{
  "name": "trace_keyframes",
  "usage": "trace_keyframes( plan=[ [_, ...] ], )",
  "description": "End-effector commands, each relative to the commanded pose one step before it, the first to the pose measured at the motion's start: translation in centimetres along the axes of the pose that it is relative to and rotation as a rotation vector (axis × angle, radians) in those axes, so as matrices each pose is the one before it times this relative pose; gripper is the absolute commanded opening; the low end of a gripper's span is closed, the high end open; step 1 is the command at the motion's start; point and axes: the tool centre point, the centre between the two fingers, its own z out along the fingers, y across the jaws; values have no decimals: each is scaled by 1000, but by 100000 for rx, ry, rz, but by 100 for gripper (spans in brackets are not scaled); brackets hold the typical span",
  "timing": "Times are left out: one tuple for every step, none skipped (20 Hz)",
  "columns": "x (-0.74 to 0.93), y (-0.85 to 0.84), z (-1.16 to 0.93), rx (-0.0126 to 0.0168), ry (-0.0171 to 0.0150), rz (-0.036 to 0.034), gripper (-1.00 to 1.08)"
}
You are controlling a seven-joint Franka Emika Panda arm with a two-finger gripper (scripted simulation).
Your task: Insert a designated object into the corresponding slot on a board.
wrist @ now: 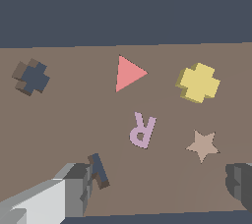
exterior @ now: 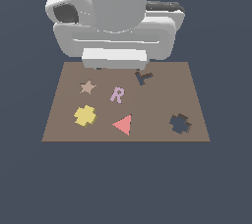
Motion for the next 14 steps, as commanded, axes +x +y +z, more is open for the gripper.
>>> trace_keyframes(
  plan=[
    [0, 1, 0, 0, 0, 0, 100],
    [13, 20, 20, -2, -3, 69, 100],
    [40, 30, 59, 1, -8, 154, 100],
    [68, 66, 99, 1, -15, 284, 100],
    [95, 92, 139, 1, -20, 396, 100],
    [122, 116, 179, 1, -26, 507, 100],
    [149, 145, 219, 2, -32, 624, 100],
    [176, 170, 258, 3, -38, 736, 100],
    [203, 198, 298, 4, -44, 853, 100],
    [230, 223, 338, 6, -49, 965, 100],
    [258, 250, 378, 7, -55, 1081, 100],
    [285, 277, 417, 9, -61, 1195, 100],
    [313, 305, 457, 12, -67, 1312, 100],
    [340, 331, 496, 14, -73, 1427, 100]
  ],
)
